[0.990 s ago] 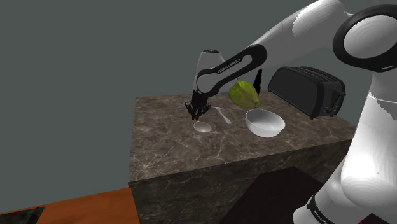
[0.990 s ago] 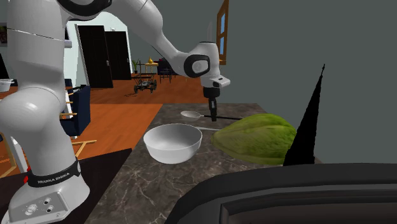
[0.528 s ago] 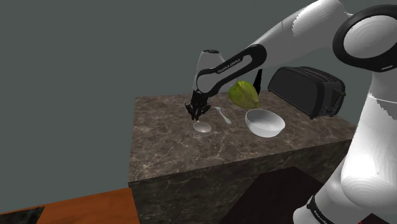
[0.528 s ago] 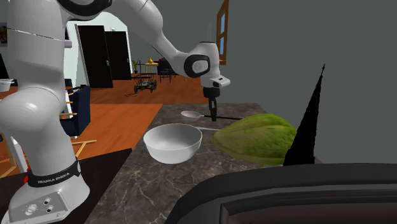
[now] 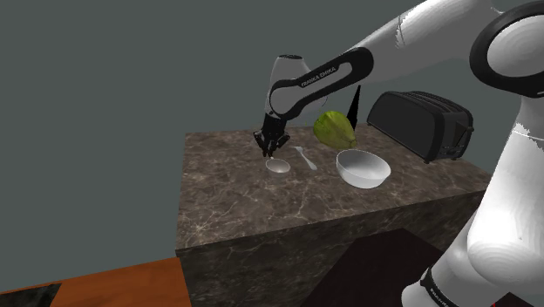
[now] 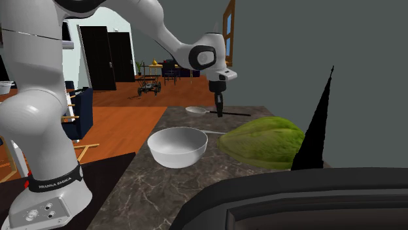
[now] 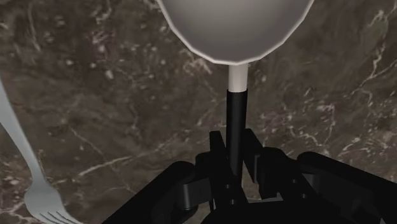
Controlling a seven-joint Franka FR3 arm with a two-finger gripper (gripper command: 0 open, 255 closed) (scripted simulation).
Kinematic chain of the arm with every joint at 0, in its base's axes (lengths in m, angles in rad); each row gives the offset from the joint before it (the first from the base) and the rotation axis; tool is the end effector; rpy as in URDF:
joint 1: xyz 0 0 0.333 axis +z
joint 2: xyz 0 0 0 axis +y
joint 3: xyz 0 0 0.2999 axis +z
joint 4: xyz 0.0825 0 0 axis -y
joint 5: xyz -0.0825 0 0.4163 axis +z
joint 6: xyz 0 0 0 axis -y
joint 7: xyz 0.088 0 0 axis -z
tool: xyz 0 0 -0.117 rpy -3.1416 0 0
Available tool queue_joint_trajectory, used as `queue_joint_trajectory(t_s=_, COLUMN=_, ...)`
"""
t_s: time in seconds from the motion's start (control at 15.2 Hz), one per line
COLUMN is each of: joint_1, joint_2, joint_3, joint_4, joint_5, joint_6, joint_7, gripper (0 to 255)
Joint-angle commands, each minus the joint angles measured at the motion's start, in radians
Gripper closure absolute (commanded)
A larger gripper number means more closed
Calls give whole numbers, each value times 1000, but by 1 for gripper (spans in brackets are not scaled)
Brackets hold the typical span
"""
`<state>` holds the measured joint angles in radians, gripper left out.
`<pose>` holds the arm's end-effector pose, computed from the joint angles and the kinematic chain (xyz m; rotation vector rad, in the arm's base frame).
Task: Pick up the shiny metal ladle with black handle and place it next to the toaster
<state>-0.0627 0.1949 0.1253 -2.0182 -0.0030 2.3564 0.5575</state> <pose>0.6245 0.0378 0.3256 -2.9758 0.7552 -0.2019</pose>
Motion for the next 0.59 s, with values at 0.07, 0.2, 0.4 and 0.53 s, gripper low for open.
queue_joint_trajectory(t_s=0.07, joint_1=-1, joint_2=-22, joint_3=1, joint_4=12, joint_5=4, joint_6=-35, joint_7=-2, gripper=255)
queue_joint_trajectory(t_s=0.2, joint_1=-2, joint_2=-34, joint_3=1, joint_4=25, joint_5=6, joint_6=-59, joint_7=-3, gripper=255)
queue_joint_trajectory(t_s=0.4, joint_1=-2, joint_2=-51, joint_3=1, joint_4=45, joint_5=8, joint_6=-96, joint_7=-4, gripper=255)
queue_joint_trajectory(t_s=0.53, joint_1=-3, joint_2=-61, joint_3=2, joint_4=60, joint_5=10, joint_6=-121, joint_7=-5, gripper=255)
